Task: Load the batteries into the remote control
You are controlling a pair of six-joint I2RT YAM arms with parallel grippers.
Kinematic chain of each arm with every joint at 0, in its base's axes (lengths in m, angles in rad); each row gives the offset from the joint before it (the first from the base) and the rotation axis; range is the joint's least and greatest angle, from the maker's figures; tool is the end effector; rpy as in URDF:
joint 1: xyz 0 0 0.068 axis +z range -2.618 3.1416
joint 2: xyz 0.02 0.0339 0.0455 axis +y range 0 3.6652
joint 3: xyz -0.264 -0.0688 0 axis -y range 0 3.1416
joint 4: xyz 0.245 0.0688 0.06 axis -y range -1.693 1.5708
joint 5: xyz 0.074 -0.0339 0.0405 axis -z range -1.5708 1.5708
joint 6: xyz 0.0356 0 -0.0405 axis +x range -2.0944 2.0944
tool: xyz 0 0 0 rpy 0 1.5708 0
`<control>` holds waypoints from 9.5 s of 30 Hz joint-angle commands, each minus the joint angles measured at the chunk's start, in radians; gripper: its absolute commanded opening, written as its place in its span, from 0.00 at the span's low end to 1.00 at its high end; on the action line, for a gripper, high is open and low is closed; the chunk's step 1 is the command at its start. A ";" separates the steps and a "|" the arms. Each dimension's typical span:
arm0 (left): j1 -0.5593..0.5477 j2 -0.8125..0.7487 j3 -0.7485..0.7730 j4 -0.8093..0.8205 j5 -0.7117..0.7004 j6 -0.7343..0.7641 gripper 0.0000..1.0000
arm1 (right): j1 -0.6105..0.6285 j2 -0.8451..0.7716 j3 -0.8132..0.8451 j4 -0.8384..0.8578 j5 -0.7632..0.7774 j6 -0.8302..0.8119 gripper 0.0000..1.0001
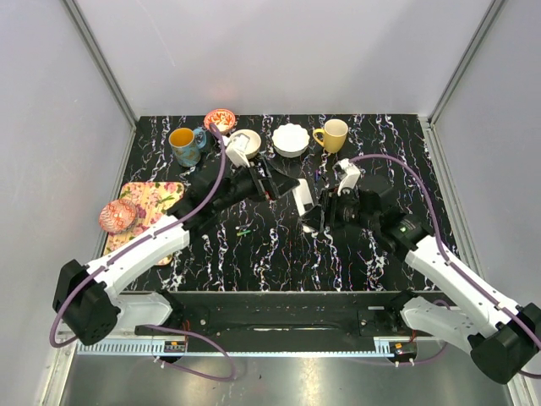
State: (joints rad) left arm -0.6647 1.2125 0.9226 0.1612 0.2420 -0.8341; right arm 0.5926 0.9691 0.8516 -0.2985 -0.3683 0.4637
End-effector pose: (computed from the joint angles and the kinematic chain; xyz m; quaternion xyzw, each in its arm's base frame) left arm 0.2206 -0.1838 0.3343 0.0163 0.7497 -0.5128 0.4180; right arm 0.1745 0.1329 0.3187 -0.1528 0.8156 0.4029 0.3862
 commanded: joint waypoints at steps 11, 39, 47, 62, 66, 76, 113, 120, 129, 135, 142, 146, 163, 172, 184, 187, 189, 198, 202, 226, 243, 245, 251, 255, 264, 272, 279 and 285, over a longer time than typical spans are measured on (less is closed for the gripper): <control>-0.147 0.153 0.177 -0.206 -0.223 0.044 0.85 | 0.084 0.042 0.067 -0.027 0.210 -0.028 0.00; -0.193 0.228 0.211 -0.210 -0.251 0.033 0.36 | 0.110 0.022 0.060 -0.039 0.256 -0.028 0.00; -0.193 0.229 0.197 -0.166 -0.202 0.043 0.00 | 0.110 0.011 0.069 -0.067 0.258 -0.034 0.00; -0.044 -0.071 -0.212 0.277 -0.201 -0.132 0.00 | 0.110 -0.049 0.122 -0.080 0.207 0.096 1.00; -0.036 -0.117 -0.283 0.404 -0.211 -0.146 0.00 | 0.110 -0.035 0.089 -0.035 0.169 0.151 1.00; 0.049 -0.134 -0.444 0.830 -0.024 -0.227 0.00 | 0.108 -0.056 -0.042 0.228 0.080 0.316 1.00; -0.001 -0.320 -0.452 0.577 -0.366 -0.007 0.00 | 0.108 0.301 -0.217 0.990 -0.012 0.751 0.60; -0.004 -0.320 -0.453 0.583 -0.372 -0.020 0.00 | 0.108 0.315 -0.217 1.007 -0.037 0.754 0.57; -0.009 -0.318 -0.450 0.595 -0.362 -0.046 0.00 | 0.107 0.318 -0.217 1.001 -0.037 0.750 0.50; -0.013 -0.323 -0.452 0.595 -0.371 -0.045 0.00 | 0.108 0.324 -0.221 0.996 -0.043 0.750 0.41; -0.013 -0.315 -0.436 0.595 -0.372 -0.030 0.00 | 0.108 0.326 -0.226 0.978 -0.049 0.742 0.35; -0.013 -0.312 -0.426 0.597 -0.374 -0.022 0.00 | 0.108 0.321 -0.230 0.960 -0.055 0.733 0.35; -0.013 -0.298 -0.401 0.600 -0.376 -0.016 0.00 | 0.108 0.298 -0.255 0.921 -0.064 0.714 0.36; -0.013 -0.294 -0.401 0.607 -0.372 -0.023 0.00 | 0.108 0.273 -0.286 0.911 -0.057 0.714 0.40; -0.013 -0.303 -0.403 0.615 -0.380 -0.031 0.00 | 0.108 0.253 -0.309 0.901 -0.058 0.694 0.34; -0.013 -0.304 -0.403 0.615 -0.382 -0.028 0.00 | 0.108 0.252 -0.315 0.901 -0.064 0.690 0.33; -0.013 -0.301 -0.401 0.617 -0.383 -0.026 0.00 | 0.107 0.249 -0.319 0.898 -0.066 0.687 0.33; -0.013 -0.281 -0.409 0.620 -0.371 -0.016 0.00 | 0.108 0.243 -0.299 0.889 -0.064 0.733 0.68; -0.019 -0.269 -0.421 0.620 -0.374 -0.008 0.00 | 0.108 0.246 -0.273 0.901 -0.057 0.768 0.77; -0.073 -0.271 -0.415 0.610 -0.400 0.070 0.00 | 0.108 0.330 -0.224 0.973 -0.032 0.836 0.52; -0.073 -0.281 -0.400 0.620 -0.392 0.039 0.00 | 0.107 0.316 -0.247 0.947 -0.038 0.805 0.34; -0.072 -0.281 -0.395 0.621 -0.391 0.039 0.00 | 0.108 0.312 -0.252 0.943 -0.037 0.803 0.32; -0.072 -0.284 -0.387 0.620 -0.389 0.038 0.00 | 0.108 0.303 -0.258 0.932 -0.037 0.796 0.23; -0.072 -0.289 -0.383 0.618 -0.389 0.035 0.00 | 0.107 0.299 -0.266 0.927 -0.038 0.793 0.19; -0.073 -0.289 -0.372 0.620 -0.399 0.029 0.00 | 0.108 0.281 -0.302 0.927 -0.043 0.785 0.13; -0.072 -0.286 -0.361 0.621 -0.397 0.024 0.00 | 0.107 0.244 -0.341 0.918 -0.034 0.773 0.05; -0.072 -0.281 -0.372 0.627 -0.388 0.018 0.00 | 0.104 0.226 -0.341 0.915 -0.027 0.782 0.28; -0.073 -0.274 -0.393 0.621 -0.386 0.012 0.00 | 0.101 0.217 -0.289 0.892 -0.014 0.779 0.55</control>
State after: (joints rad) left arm -0.7380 0.9451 0.4885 0.6819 -0.1425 -0.8127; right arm 0.6971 1.2026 0.5236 0.6449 -0.4030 1.2778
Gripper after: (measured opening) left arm 0.245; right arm 0.504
